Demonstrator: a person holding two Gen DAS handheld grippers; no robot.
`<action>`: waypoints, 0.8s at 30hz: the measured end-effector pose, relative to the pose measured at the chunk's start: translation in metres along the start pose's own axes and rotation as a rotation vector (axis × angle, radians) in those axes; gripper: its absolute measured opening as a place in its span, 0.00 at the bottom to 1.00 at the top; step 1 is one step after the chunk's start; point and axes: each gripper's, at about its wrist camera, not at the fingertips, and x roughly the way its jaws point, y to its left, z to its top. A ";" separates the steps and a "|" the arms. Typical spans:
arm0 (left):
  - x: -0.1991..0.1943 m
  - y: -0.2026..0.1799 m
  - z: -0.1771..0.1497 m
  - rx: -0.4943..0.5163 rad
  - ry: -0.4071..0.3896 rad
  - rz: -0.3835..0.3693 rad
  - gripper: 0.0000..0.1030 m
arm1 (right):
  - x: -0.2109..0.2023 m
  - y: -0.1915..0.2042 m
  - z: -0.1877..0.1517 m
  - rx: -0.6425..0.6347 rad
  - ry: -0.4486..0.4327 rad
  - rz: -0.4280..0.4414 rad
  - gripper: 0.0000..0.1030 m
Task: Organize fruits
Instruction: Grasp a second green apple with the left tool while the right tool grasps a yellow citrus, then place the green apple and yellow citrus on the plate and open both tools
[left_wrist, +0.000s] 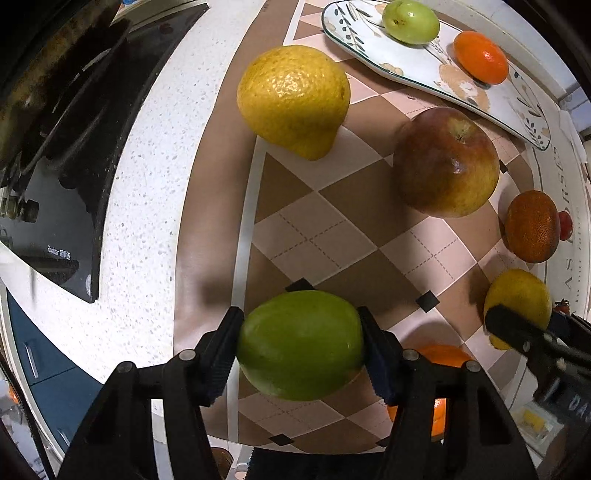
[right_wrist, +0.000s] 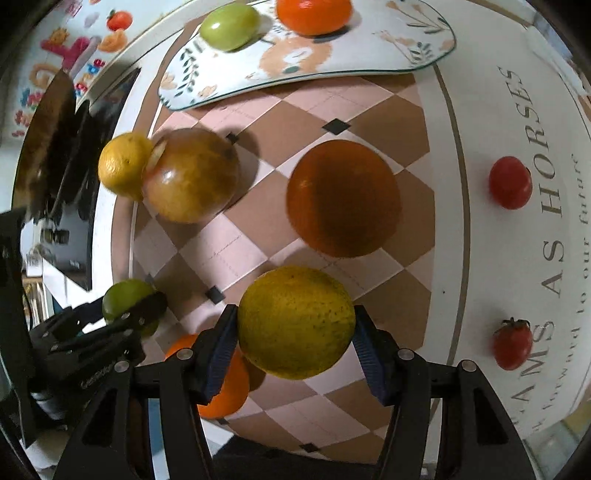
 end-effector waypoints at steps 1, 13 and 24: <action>0.000 0.000 0.002 0.001 0.000 0.000 0.57 | 0.001 -0.003 0.000 0.009 0.001 0.014 0.62; -0.049 -0.006 0.010 0.017 -0.064 -0.051 0.57 | -0.052 -0.012 -0.013 0.023 -0.123 0.057 0.61; -0.128 -0.028 0.110 0.082 -0.218 -0.170 0.57 | -0.091 -0.012 0.082 0.055 -0.235 0.087 0.60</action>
